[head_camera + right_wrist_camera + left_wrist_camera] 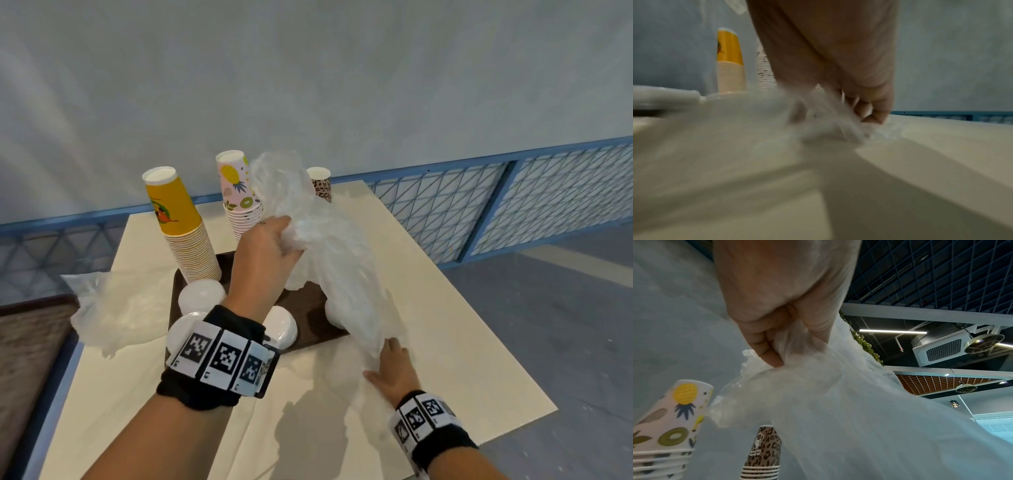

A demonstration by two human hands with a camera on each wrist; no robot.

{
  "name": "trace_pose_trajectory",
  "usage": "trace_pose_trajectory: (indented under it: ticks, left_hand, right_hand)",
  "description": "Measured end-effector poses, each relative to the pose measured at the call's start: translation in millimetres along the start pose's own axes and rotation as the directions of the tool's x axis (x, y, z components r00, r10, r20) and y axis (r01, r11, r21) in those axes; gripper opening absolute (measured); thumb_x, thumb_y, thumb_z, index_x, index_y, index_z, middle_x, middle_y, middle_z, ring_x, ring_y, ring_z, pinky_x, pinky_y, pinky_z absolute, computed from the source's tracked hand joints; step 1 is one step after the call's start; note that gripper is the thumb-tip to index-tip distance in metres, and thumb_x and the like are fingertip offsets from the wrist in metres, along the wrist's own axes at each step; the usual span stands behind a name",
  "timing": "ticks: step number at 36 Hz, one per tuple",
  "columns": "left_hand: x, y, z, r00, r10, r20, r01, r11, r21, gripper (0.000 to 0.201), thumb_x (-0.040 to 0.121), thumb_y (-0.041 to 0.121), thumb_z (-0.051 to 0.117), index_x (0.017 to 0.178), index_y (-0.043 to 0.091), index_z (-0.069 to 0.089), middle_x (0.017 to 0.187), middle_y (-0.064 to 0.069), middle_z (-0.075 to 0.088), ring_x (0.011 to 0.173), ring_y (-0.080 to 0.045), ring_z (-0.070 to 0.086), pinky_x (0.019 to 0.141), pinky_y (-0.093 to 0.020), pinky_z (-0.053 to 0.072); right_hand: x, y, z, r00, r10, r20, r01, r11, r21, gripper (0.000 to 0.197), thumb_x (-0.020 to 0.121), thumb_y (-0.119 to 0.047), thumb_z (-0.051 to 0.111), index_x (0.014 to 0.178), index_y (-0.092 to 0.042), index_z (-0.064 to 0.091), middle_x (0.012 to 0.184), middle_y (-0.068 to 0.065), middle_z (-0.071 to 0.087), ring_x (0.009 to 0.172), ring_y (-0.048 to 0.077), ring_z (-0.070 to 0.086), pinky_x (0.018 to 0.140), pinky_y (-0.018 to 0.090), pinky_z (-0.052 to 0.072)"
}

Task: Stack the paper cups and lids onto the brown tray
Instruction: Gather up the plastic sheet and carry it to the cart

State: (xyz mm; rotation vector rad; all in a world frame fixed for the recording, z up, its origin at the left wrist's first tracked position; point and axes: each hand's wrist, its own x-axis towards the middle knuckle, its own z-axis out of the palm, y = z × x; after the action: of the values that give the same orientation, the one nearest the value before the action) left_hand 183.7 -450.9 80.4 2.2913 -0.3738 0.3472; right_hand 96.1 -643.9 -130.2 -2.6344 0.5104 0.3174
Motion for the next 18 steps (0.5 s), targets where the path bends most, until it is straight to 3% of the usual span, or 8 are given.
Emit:
trace_pose_trajectory:
  ticks: [3,5,8,10,13,16,18]
  left_hand:
    - [-6.5,-6.4,-5.4,1.0,-0.02,0.008,0.02,0.999,0.029,0.047,0.084,0.016,0.066,0.129,0.01,0.055,0.132,-0.009,0.058,0.123,-0.023,0.051,0.101,-0.023,0.035]
    - [-11.1,-9.2,-9.2,0.999,-0.041,0.014,0.041,0.998,0.044,0.047,0.085,0.017,0.066,0.13,0.008,0.054,0.132,-0.01,0.057,0.124,-0.025,0.05,0.101,-0.025,0.035]
    - [-16.8,-16.0,-15.9,1.0,0.0,-0.006,0.001,0.998,0.059,0.042,0.082,0.013,0.068,0.122,0.005,0.06,0.124,-0.013,0.055,0.117,-0.027,0.049,0.09,-0.018,0.032]
    - [-19.3,-23.4,-20.7,0.999,0.011,-0.038,-0.007,0.994,0.106,0.041,0.079,0.014,0.071,0.118,0.004,0.062,0.125,-0.014,0.049,0.118,-0.029,0.045,0.098,-0.024,0.035]
    - [-23.8,-32.6,-29.7,0.994,0.021,-0.112,0.001,0.981,0.196,0.036,0.075,0.016,0.074,0.11,0.006,0.067,0.134,-0.014,0.043,0.123,-0.033,0.034,0.104,-0.036,0.033]
    - [-27.7,-40.4,-42.1,0.982,0.1,-0.161,-0.062,0.972,0.228,0.03,0.069,0.012,0.078,0.096,0.002,0.071,0.144,-0.012,0.041,0.134,-0.035,0.028,0.111,-0.036,0.026]
    - [-29.7,-44.9,-52.5,0.982,0.156,-0.109,-0.128,0.964,0.234,0.028,0.068,0.01,0.079,0.093,0.001,0.071,0.147,-0.006,0.04,0.136,-0.03,0.033,0.112,-0.033,0.027]
  right_hand:
    - [4.2,-5.7,-5.0,0.999,-0.04,-0.019,0.039,0.998,-0.055,0.031,0.094,-0.021,0.046,0.118,-0.004,0.053,0.122,0.015,0.058,0.113,0.029,0.055,0.09,0.032,0.041]
    - [6.0,-9.4,-14.1,0.998,-0.048,-0.042,0.046,0.998,-0.043,0.028,0.096,-0.02,0.042,0.11,-0.002,0.059,0.116,0.016,0.061,0.11,0.028,0.057,0.088,0.031,0.041]
    - [3.7,-19.1,-40.1,0.99,-0.03,-0.135,0.038,0.998,0.056,0.026,0.095,-0.018,0.044,0.101,-0.004,0.065,0.102,0.014,0.063,0.102,0.03,0.059,0.079,0.03,0.04]
    - [-2.1,-28.0,-59.1,0.976,-0.055,-0.213,0.079,0.991,0.108,0.026,0.095,-0.017,0.044,0.096,-0.002,0.065,0.094,0.015,0.061,0.096,0.031,0.06,0.072,0.027,0.033]
    - [-16.4,-43.1,-86.8,0.914,-0.126,-0.387,0.195,0.97,0.145,0.024,0.096,-0.017,0.045,0.091,-0.002,0.064,0.084,0.01,0.055,0.083,0.027,0.054,0.066,0.024,0.023]
    - [-31.9,-65.4,-113.0,0.833,-0.156,-0.53,0.323,0.916,0.238,0.021,0.095,-0.014,0.046,0.088,-0.003,0.062,0.083,0.007,0.049,0.076,0.021,0.045,0.061,0.025,0.021]
    - [-44.0,-84.8,-126.7,0.782,-0.163,-0.602,0.436,0.833,0.34,0.019,0.096,-0.014,0.046,0.088,-0.006,0.061,0.086,0.005,0.052,0.076,0.016,0.045,0.061,0.025,0.026]
